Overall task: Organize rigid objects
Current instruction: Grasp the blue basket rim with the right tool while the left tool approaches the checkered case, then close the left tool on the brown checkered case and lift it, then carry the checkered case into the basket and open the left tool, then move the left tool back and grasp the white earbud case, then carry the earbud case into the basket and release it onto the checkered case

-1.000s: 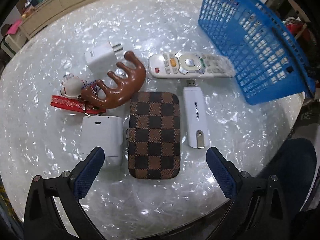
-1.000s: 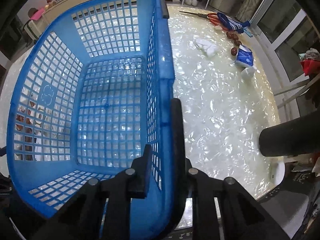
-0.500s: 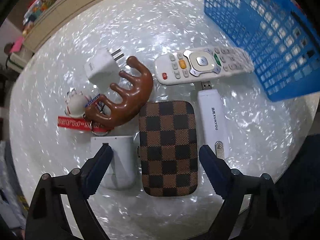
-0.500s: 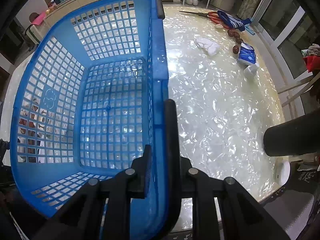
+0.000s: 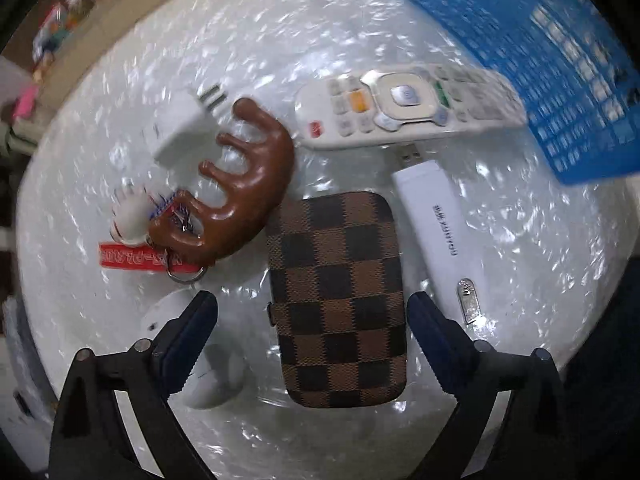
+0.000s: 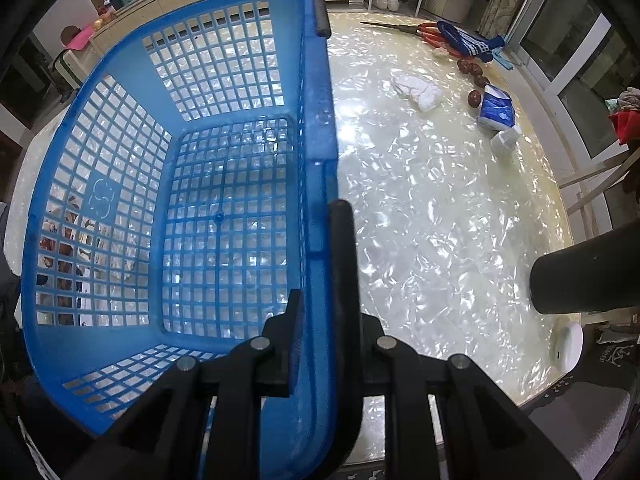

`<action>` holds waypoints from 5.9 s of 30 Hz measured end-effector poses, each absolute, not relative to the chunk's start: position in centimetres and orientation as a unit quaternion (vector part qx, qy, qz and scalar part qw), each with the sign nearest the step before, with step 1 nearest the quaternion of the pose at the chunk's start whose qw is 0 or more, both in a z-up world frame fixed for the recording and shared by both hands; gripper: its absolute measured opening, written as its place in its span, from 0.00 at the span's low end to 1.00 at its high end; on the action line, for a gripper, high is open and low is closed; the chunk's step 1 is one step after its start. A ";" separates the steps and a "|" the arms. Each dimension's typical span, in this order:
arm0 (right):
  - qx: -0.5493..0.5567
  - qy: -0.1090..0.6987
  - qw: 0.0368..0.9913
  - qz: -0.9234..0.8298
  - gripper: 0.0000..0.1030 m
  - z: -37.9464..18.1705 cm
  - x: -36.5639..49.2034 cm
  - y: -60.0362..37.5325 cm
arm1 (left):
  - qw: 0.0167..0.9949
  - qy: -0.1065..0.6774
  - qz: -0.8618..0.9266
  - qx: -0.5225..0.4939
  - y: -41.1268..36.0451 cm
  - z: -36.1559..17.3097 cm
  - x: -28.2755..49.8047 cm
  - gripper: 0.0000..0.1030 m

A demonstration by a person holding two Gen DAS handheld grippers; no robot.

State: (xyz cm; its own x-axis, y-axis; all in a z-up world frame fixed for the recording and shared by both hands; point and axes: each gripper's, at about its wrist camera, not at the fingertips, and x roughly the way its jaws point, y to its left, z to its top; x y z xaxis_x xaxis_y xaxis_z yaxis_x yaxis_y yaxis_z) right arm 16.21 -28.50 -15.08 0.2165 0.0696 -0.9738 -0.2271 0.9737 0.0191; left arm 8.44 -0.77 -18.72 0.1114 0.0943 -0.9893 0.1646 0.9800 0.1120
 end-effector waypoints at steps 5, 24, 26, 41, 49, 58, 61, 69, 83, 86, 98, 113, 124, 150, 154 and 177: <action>-0.068 0.617 0.778 0.096 0.17 -15.0 16.1 -28.4 | 0.738 0.672 -0.049 0.033 0.7 -19.0 8.3 0.79; -0.074 0.609 0.779 0.129 0.03 -14.9 14.5 -27.7 | 0.783 0.620 -0.039 -0.010 1.9 -12.6 5.3 0.68; -0.074 0.609 0.779 0.130 0.03 -14.8 14.3 -27.9 | 0.794 0.607 -0.042 -0.017 1.5 -10.9 5.5 0.68; -0.064 0.604 0.781 0.143 0.02 -14.4 15.0 -28.6 | 0.838 0.533 -0.112 0.023 -5.5 -1.3 8.7 0.68; -0.035 0.605 0.783 0.143 0.03 -14.9 15.0 -29.5 | 0.828 0.532 -0.167 0.058 -11.9 -1.8 12.1 0.68; -0.013 0.602 0.786 0.144 0.03 -14.8 15.0 -29.9 | 0.810 0.544 -0.207 0.074 -16.3 -4.3 15.4 0.68; -0.010 0.599 0.787 0.147 0.03 -14.9 15.1 -30.1 | 0.803 0.549 -0.216 0.087 -17.5 -5.4 16.3 0.68; 0.000 0.596 0.789 0.147 0.03 -15.0 15.1 -30.3 | 0.783 0.566 -0.222 0.135 -19.9 -8.4 18.2 0.68; 0.010 0.593 0.791 0.148 0.04 -14.9 15.0 -30.5 | 0.755 0.593 -0.200 0.194 -21.7 -11.5 20.2 0.68; 0.009 0.593 0.791 0.149 0.04 -14.9 15.0 -30.4 | 0.751 0.599 -0.195 0.199 -22.0 -11.9 20.3 0.68; 0.015 0.591 0.792 0.149 0.04 -14.9 15.0 -30.5 | 0.769 0.581 -0.173 0.201 -21.3 -10.5 20.8 0.95; 0.003 0.593 0.792 0.148 0.04 -14.9 15.0 -30.3 | 0.806 0.544 -0.136 0.188 -13.6 -0.7 16.7 0.96; -0.010 0.588 0.796 0.143 0.04 -14.3 14.6 -30.0 | 0.801 0.579 -0.078 0.133 -3.1 -1.5 11.6 0.96; -0.014 0.592 0.794 0.139 0.04 -14.4 14.4 -30.0 | 0.742 0.652 0.124 -0.092 10.4 -15.6 5.3 0.96; -0.013 0.592 0.793 0.142 0.04 -14.5 14.5 -30.0 | 0.735 0.657 0.138 -0.093 10.3 -16.8 5.4 0.96; -0.010 0.591 0.794 0.144 0.04 -14.5 14.6 -30.1 | 0.728 0.666 0.123 -0.106 9.2 -18.9 4.0 0.57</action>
State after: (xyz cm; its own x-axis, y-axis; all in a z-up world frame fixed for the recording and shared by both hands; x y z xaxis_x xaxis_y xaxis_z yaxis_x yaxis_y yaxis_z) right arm 14.62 -30.09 -14.45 0.2596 0.2163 -0.9412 -0.2403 0.9584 0.1539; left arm 4.04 9.20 -18.92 0.0818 0.0388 -0.9959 -0.3203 0.9473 0.0106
